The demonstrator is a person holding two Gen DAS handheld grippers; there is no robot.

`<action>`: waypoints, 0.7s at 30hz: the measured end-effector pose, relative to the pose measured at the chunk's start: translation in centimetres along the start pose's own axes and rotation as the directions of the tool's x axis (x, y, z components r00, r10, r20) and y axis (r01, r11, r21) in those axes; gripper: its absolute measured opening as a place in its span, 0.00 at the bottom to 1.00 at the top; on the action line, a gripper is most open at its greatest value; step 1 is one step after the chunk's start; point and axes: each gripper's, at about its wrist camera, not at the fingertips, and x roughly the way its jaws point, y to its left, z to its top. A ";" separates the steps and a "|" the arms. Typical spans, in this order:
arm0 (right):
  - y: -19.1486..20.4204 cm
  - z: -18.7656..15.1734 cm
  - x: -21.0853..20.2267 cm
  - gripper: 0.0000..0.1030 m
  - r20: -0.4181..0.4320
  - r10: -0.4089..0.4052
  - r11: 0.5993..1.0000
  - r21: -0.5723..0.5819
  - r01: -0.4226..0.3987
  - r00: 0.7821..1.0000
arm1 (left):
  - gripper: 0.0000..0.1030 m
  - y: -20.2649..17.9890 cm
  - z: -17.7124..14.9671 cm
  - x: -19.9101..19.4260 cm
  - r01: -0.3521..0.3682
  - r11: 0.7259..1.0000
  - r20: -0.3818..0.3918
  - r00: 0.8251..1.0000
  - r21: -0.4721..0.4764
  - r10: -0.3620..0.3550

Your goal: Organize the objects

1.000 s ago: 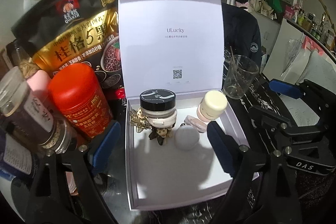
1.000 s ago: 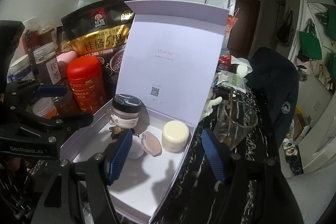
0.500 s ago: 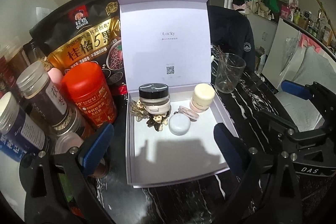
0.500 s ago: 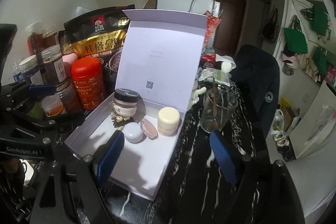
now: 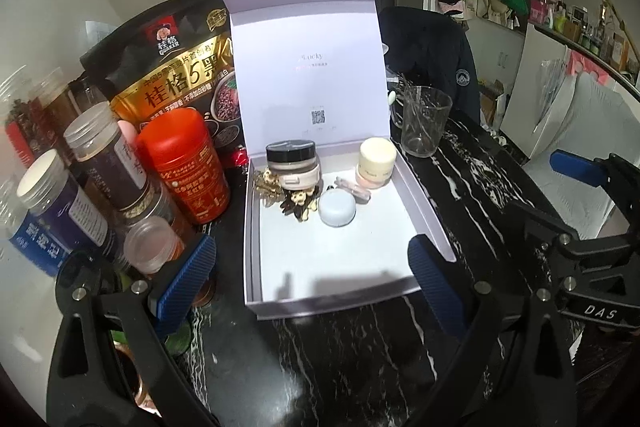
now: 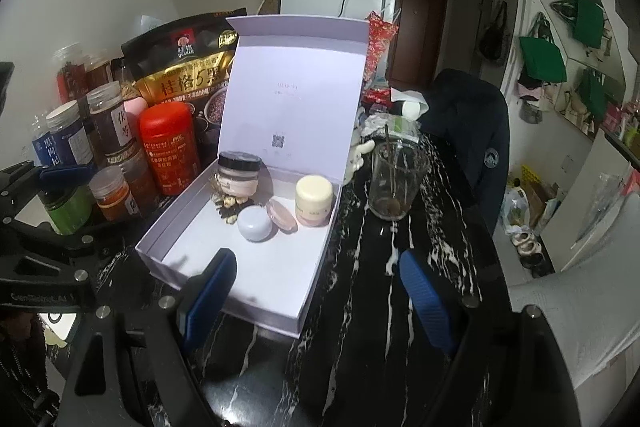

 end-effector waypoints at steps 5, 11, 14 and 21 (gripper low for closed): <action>0.2 -1.4 -0.8 0.83 -0.018 -0.002 1.000 0.009 0.002 1.000 | 0.94 0.0 -1.1 -0.8 0.002 1.000 -0.009 1.000 -0.010 -0.002; 0.6 -3.0 -1.9 0.83 -0.027 -0.013 1.000 0.023 0.013 1.000 | 0.94 -0.3 -2.6 -1.7 -0.001 1.000 -0.014 1.000 -0.006 0.001; 0.8 -3.8 -2.4 0.83 -0.043 -0.020 0.999 0.032 0.021 0.999 | 0.94 -0.3 -3.3 -2.2 -0.002 1.000 -0.015 1.000 -0.008 0.002; 1.2 -5.6 -3.1 0.83 -0.062 -0.009 0.999 0.035 0.012 0.998 | 0.94 -0.8 -5.3 -2.6 0.004 1.000 -0.050 0.999 -0.005 -0.004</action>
